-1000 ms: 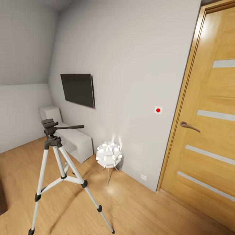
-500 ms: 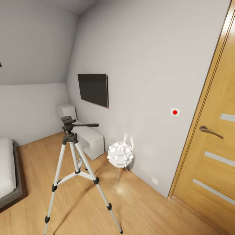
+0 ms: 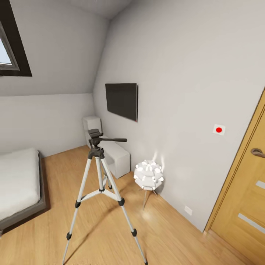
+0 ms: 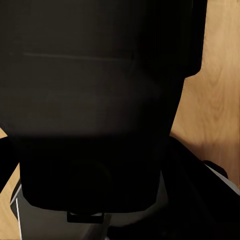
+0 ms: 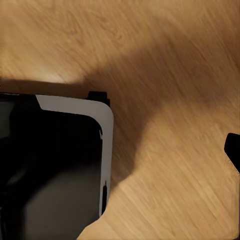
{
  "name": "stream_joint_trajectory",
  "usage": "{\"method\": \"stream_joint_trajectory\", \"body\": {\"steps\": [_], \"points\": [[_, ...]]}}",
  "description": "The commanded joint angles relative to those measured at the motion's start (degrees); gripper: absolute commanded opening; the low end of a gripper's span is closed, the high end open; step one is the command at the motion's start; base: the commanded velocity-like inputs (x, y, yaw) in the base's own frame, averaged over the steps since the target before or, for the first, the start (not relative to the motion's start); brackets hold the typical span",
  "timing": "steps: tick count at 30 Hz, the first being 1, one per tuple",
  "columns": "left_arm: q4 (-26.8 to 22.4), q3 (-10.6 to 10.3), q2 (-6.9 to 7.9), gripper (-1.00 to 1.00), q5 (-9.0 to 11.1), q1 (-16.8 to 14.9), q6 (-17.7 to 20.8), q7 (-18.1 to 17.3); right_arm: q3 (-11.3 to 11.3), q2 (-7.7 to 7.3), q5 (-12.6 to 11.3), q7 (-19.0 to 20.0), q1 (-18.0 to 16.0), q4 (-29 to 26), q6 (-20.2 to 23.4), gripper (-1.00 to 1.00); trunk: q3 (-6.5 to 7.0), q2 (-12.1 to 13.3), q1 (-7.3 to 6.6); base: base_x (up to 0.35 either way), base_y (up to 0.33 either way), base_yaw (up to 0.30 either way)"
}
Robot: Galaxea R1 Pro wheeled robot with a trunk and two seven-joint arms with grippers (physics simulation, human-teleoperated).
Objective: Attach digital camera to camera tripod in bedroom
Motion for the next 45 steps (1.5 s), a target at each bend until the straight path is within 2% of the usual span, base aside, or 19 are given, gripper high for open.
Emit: {"method": "stream_joint_trajectory", "body": {"steps": [1,45], "points": [[0.0,-0.5,0.01,-1.0,0.5,0.0,0.1,-0.2,-0.5,-0.01,0.5,0.1,0.0,0.1,0.1,1.0,-0.02,0.0,0.02,0.0,0.0,0.274],[0.0,-0.5,-0.79,-1.0,-0.1,0.0,0.0,-0.2,-0.5,0.06,0.5,-0.2,0.0,0.1,0.3,1.0,-0.02,0.0,0.02,0.0,0.0,0.268]]}}
